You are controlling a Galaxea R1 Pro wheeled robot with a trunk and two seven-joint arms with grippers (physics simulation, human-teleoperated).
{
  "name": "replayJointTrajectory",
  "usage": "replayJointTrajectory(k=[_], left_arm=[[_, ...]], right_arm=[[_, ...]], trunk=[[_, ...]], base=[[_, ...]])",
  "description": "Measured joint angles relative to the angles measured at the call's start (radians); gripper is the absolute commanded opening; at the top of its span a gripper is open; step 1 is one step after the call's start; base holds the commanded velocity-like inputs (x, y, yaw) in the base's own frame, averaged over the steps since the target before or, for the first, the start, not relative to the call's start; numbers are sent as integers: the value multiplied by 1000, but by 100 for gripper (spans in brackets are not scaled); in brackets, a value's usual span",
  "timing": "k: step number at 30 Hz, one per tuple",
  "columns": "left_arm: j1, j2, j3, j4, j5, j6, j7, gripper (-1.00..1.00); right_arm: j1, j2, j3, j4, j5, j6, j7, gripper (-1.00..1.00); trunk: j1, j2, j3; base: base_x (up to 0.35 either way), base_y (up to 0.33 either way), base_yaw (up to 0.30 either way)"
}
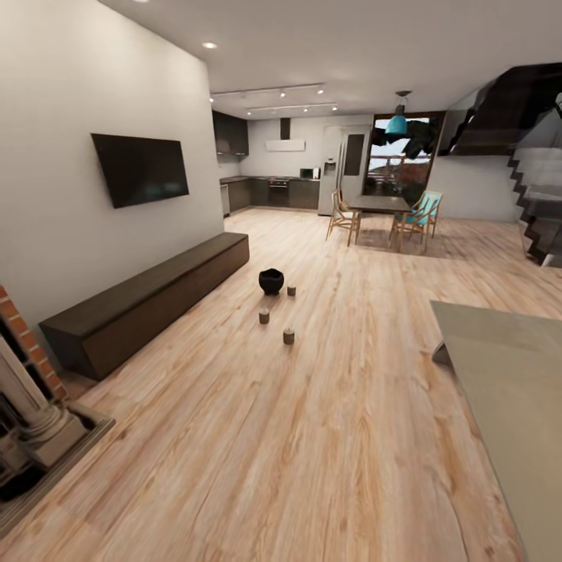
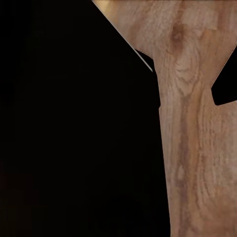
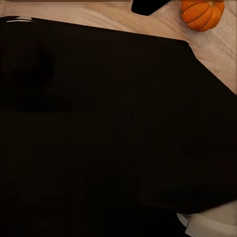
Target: Place each of the two pumpkins and all three candles from the living room inside a cabinet in the living room (use any cabinet), then make sure every cabinet is closed, and position the cauldron so it is next to a table in the living room.
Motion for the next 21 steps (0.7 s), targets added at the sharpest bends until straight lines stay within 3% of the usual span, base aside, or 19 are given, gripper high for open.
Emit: replayJointTrajectory(k=[21], left_arm=[[1,0,0,0,0,-15,-2,100]], right_arm=[[0,6,0,5,-1,-3,0,100]], trunk=[[0,0,0]], base=[[337,0,0]])
